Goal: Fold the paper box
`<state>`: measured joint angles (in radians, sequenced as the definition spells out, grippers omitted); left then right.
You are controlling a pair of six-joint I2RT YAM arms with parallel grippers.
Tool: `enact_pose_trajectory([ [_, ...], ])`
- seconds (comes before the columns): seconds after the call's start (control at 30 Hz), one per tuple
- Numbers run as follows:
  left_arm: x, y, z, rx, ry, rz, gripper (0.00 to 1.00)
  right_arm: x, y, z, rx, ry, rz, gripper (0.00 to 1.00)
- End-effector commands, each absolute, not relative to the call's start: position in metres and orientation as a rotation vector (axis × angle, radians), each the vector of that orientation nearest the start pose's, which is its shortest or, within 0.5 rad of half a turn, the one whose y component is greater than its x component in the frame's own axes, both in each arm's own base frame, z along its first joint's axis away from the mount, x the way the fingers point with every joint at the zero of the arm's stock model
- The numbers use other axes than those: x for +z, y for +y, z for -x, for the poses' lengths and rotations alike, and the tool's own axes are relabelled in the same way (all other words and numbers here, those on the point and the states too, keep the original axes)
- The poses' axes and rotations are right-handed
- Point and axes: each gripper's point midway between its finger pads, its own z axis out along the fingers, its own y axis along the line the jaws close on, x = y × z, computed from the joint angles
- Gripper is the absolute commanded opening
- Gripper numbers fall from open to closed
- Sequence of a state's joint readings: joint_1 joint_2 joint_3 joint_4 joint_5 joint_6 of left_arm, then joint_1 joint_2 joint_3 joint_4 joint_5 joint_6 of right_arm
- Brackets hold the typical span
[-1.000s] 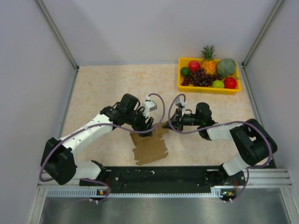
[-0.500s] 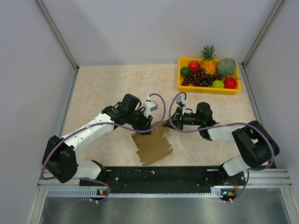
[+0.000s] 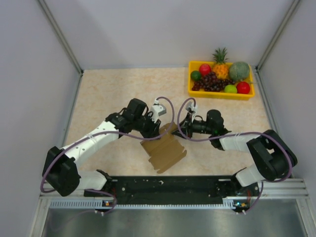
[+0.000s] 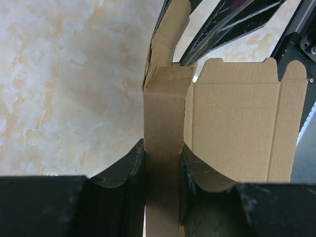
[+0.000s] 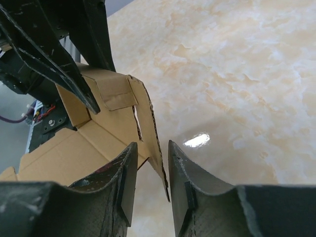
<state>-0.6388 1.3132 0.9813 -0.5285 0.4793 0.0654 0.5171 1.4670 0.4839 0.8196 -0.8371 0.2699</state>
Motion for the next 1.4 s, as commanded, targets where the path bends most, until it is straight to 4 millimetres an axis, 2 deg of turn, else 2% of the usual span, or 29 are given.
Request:
enact_pose_trajectory([
  [0.0,0.170,-0.267,-0.214,-0.895,2.115,-1.060,0.25,0.139,0.297,-0.239,1.259,1.596,0.893,0.32],
  [0.17,0.171,-0.270,-0.209,-0.936,2.105,-1.080,0.27,0.150,0.301,-0.245,1.266,1.579,0.895,0.31],
  [0.33,0.166,-0.271,-0.207,-0.955,2.132,-1.084,0.27,0.150,0.305,-0.243,1.260,1.603,0.926,0.21],
  [0.73,0.160,-0.272,-0.200,-0.994,2.151,-1.109,0.27,0.157,0.302,-0.240,1.255,1.590,0.925,0.25],
  [0.87,0.157,-0.271,-0.201,-0.988,2.161,-1.111,0.29,0.159,0.304,-0.238,1.273,1.593,0.940,0.17],
  [0.97,0.153,-0.272,-0.199,-0.994,2.178,-1.122,0.31,0.159,0.303,-0.237,1.269,1.588,0.939,0.22],
  [1.17,0.154,-0.273,-0.198,-1.006,2.170,-1.127,0.32,0.163,0.304,-0.238,1.274,1.579,0.937,0.22],
  [1.3,0.157,-0.273,-0.199,-0.999,2.163,-1.120,0.38,0.158,0.304,-0.239,1.272,1.610,0.940,0.04],
  [1.37,0.157,-0.272,-0.201,-0.987,2.175,-1.084,0.52,0.159,0.303,-0.242,1.252,1.632,0.934,0.00],
])
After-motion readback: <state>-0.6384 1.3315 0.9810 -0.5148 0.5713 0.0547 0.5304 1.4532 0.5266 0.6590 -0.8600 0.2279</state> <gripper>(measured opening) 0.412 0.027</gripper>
